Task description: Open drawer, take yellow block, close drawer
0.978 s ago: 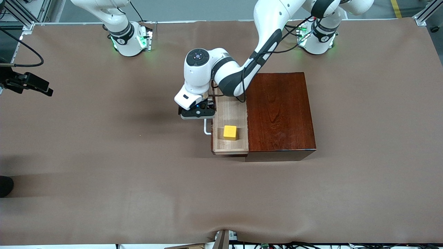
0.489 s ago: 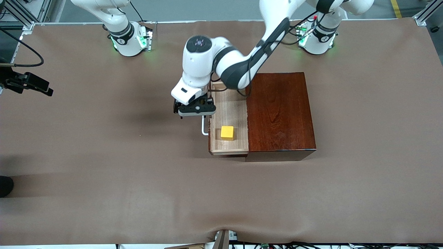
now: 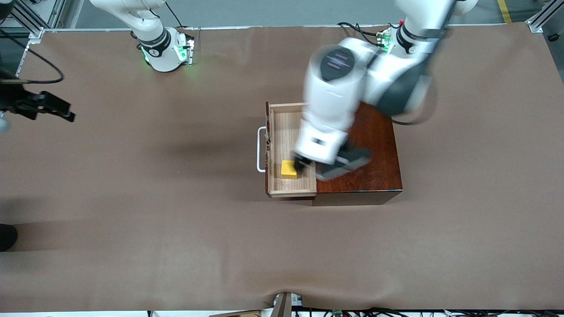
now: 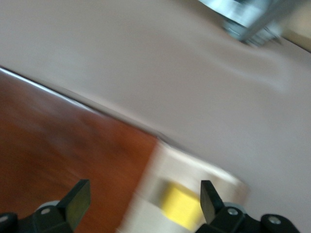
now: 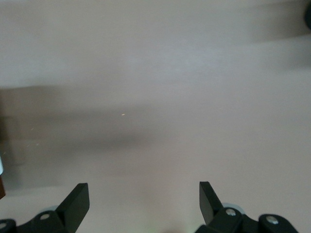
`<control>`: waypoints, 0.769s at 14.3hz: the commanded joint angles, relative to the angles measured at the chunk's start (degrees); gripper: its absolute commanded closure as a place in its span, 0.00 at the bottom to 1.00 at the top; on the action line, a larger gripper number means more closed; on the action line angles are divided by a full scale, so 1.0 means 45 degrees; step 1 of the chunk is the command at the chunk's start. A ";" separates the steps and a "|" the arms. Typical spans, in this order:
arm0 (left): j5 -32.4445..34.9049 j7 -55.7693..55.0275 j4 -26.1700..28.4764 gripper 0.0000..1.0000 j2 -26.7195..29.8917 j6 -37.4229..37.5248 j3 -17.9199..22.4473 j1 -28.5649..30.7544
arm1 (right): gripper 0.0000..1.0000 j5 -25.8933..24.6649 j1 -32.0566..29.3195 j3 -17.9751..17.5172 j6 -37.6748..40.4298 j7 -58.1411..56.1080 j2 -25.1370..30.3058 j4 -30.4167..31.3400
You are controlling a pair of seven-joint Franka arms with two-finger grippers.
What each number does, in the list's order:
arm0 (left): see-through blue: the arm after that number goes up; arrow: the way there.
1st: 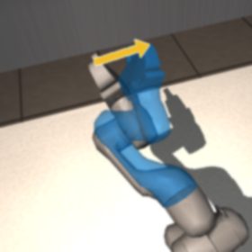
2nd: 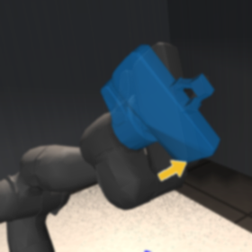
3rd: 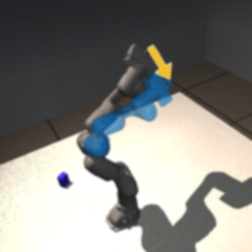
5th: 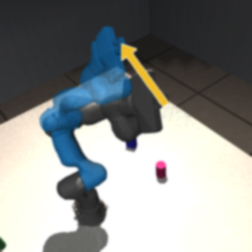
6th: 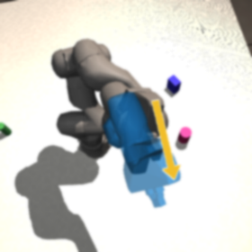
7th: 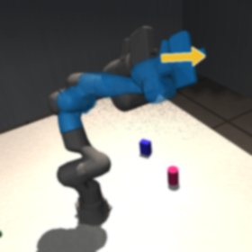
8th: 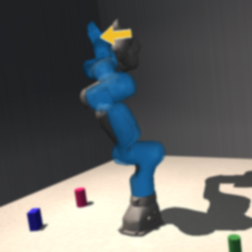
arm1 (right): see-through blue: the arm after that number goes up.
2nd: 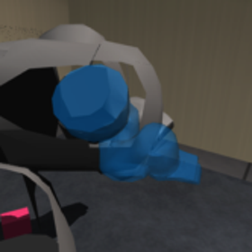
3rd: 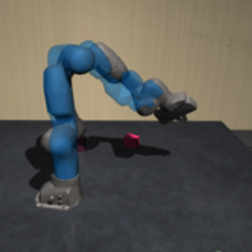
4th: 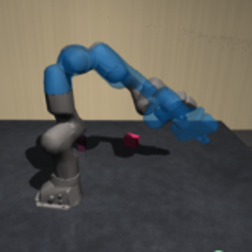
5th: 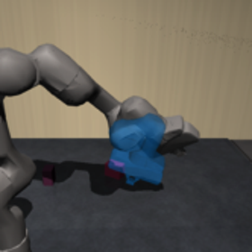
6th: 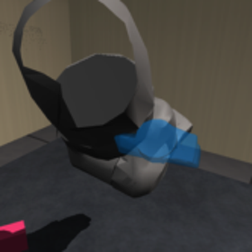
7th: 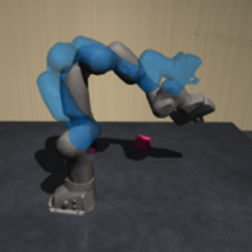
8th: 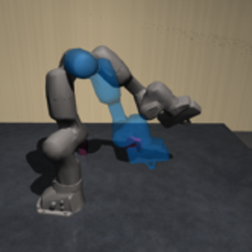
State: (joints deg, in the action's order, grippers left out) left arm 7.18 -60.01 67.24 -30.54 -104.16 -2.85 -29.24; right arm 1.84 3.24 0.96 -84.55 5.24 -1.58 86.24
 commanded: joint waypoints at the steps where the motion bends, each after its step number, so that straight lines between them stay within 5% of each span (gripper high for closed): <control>1: -0.0518 0.1823 0.0604 0.00 0.0710 0.0782 -0.0324 0.2214 | 0.00 0.0119 0.1967 -0.0194 -0.0117 0.2454 0.0116 -0.0003; 5: -0.0755 0.4089 0.2395 0.00 0.2035 0.1448 -0.0324 0.3995 | 0.00 -0.0037 0.5522 -0.0194 -0.0760 0.9305 -0.0683 -0.0239; 11: -0.1125 0.9029 0.5738 0.00 0.5414 0.1448 -0.0344 0.5383 | 0.00 0.0217 0.7890 -0.0194 -0.2886 1.9302 -0.2594 -0.0374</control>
State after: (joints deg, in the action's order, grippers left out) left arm 3.91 -26.29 85.07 -13.93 -97.11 -3.66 -7.01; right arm 2.19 35.98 -0.79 -94.94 76.73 -8.97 86.29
